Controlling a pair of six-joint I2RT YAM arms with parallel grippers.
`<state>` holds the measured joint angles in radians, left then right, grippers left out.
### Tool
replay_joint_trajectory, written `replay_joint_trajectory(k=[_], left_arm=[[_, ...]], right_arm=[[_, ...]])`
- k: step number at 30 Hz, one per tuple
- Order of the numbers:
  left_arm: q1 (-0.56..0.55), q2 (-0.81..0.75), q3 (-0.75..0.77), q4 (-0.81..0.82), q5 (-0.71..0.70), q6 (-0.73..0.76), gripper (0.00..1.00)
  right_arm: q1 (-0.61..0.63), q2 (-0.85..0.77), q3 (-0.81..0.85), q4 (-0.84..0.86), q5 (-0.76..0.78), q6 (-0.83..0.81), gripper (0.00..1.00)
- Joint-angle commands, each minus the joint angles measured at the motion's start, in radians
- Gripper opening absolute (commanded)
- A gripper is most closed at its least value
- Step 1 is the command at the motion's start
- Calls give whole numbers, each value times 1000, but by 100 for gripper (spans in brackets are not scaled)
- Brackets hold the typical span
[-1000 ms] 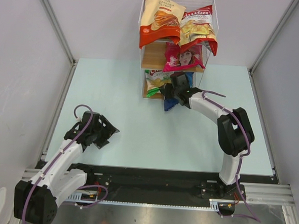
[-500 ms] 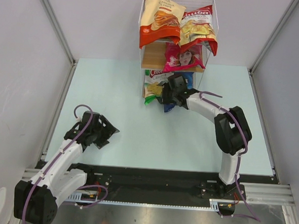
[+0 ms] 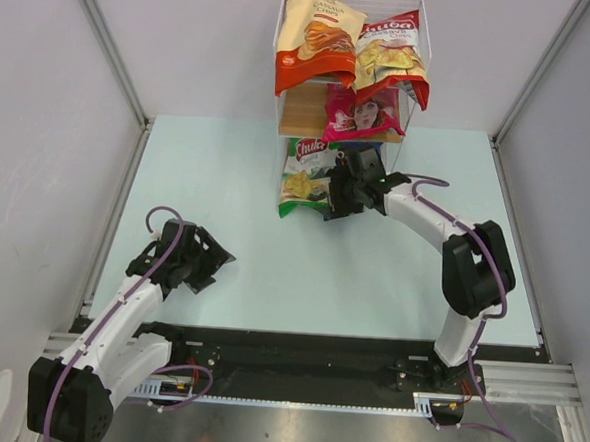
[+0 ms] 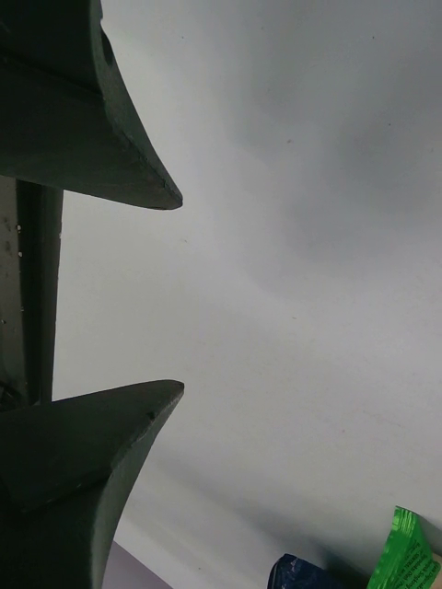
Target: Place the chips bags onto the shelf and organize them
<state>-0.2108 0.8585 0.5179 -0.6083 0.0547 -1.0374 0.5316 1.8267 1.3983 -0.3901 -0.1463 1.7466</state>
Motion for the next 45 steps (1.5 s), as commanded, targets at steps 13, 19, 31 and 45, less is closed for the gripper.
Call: replay_joint_trajectory(k=[13,19,31,45], left_arm=[[-7,36,51,74,10,51,81],[-15,74,51,99,34,54,81],[-18,119,96,88,28,77,80],[-18,152,114,84,22,73,80]], right_arm=[[-151,-161,-70,-41,-76,-261,67],[-177,-46,-97,232,-157,-236,13],[-173,100,-96,465,-148,-151,0],[-136,215,-96,638,-101,10,0]])
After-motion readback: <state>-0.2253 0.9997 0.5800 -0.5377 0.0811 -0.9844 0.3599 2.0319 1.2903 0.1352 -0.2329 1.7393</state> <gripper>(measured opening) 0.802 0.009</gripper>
